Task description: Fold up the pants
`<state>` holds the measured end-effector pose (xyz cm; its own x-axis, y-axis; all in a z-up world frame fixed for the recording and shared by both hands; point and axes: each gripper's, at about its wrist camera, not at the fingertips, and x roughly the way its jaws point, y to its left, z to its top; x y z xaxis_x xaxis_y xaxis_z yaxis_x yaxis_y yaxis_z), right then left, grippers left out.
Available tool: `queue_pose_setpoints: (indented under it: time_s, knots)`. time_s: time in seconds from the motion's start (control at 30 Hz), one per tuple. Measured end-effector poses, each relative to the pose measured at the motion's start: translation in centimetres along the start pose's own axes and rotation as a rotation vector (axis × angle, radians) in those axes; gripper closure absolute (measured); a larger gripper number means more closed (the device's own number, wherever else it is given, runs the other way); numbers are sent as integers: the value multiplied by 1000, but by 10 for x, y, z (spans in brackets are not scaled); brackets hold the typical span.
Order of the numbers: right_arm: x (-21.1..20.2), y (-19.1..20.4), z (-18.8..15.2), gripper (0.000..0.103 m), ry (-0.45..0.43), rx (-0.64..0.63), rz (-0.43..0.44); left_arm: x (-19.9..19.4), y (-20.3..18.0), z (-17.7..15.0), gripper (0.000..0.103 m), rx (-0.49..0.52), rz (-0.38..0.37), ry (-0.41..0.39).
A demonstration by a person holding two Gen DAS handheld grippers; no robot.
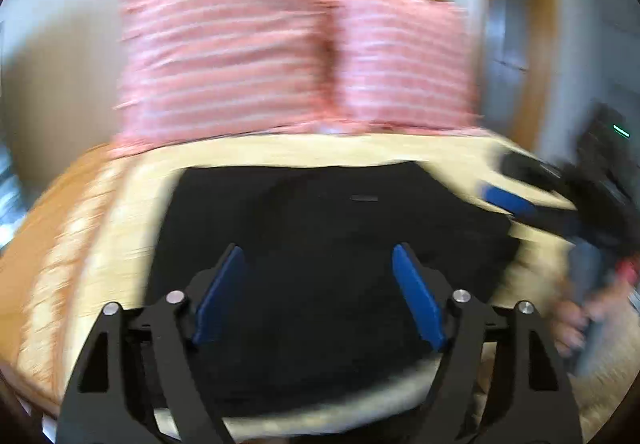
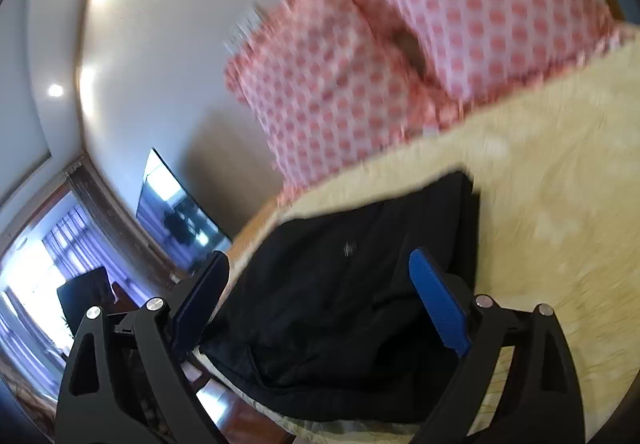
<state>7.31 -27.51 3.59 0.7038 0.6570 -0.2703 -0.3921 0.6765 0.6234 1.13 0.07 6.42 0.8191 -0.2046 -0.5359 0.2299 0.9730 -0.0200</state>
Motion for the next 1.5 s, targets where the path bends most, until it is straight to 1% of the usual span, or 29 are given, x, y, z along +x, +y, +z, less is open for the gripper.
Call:
queue_pose_setpoints:
  time_s: [0.03, 0.07, 0.1, 0.13, 0.2, 0.27, 0.3, 0.33, 0.37, 0.4, 0.47, 0.5, 0.53, 0.57, 0.67, 0.8, 0.93, 0.97, 1.0, 1.03, 1.07, 1.1, 1.13, 1.17, 1.2, 1.27, 1.33, 1.4, 1.5]
  knots:
    - [7, -3, -3, 9, 35, 10, -24, 11, 12, -4, 24, -28, 50, 46]
    - [16, -7, -8, 9, 81, 16, -58, 19, 18, -9, 24, -47, 65, 100]
    - [25, -11, -15, 9, 142, 7, -99, 33, 24, -16, 24, -74, 61, 179]
    - [24, -8, -20, 9, 140, -34, -105, 39, 26, -21, 24, -89, 43, 212]
    - [24, 1, -19, 10, 188, -90, -144, 30, 22, -21, 24, -65, 36, 187]
    - [22, 0, -8, 10, 205, -51, -128, 22, 32, -7, 24, -108, -35, 168]
    - [17, -6, 4, 10, 182, -3, -103, 18, 45, 4, 24, -145, -47, 136]
    - [12, -13, 16, 10, 145, 39, -101, 20, 52, 11, 24, -161, -32, 120]
    - [9, -21, 27, 10, 117, 76, -106, 24, 68, 26, 24, -185, 10, 104]
    - [9, -33, 40, 12, 104, 117, -107, 27, 81, 34, 24, -210, 30, 100]
    - [19, -56, 57, 21, 128, 189, -130, 47, 109, 51, 24, -276, 21, 142]
    - [28, -68, 63, 27, 155, 221, -136, 62, 123, 57, 25, -321, -12, 194]
    - [38, -77, 66, 29, 186, 243, -164, 75, 132, 60, 26, -348, -37, 231]
    - [46, -84, 67, 29, 208, 255, -183, 86, 139, 60, 28, -364, -35, 270]
    - [59, -92, 67, 31, 244, 267, -192, 116, 151, 59, 32, -374, -3, 352]
    - [66, -93, 66, 32, 262, 246, -205, 140, 156, 57, 32, -402, -55, 418]
    - [70, -91, 64, 39, 298, 226, -170, 153, 155, 60, 32, -400, -115, 456]
    - [72, -91, 65, 41, 297, 227, -165, 152, 152, 60, 32, -397, -125, 462]
    - [72, -94, 65, 51, 294, 236, -158, 154, 150, 61, 33, -397, -141, 468]
    - [74, -97, 65, 65, 297, 241, -158, 156, 148, 62, 42, -392, -154, 471]
    - [75, -100, 64, 70, 301, 245, -161, 158, 146, 62, 59, -392, -165, 473]
    - [77, -104, 62, 79, 313, 262, -134, 158, 143, 62, 63, -394, -172, 473]
    - [78, -106, 61, 82, 323, 282, -110, 156, 141, 62, 77, -388, -168, 461]
    - [78, -106, 61, 83, 327, 295, -99, 151, 137, 64, 86, -365, -171, 443]
    - [76, -104, 63, 84, 327, 298, -88, 147, 133, 67, 89, -350, -174, 425]
    - [74, -96, 72, 85, 316, 284, -68, 139, 126, 75, 91, -321, -152, 394]
    - [74, -81, 88, 87, 298, 227, -54, 135, 119, 85, 91, -279, -125, 359]
    - [77, -62, 111, 87, 268, 120, -72, 136, 112, 104, 91, -253, -96, 308]
    - [83, -55, 144, 88, 193, 47, -100, 150, 110, 133, 91, -256, -63, 243]
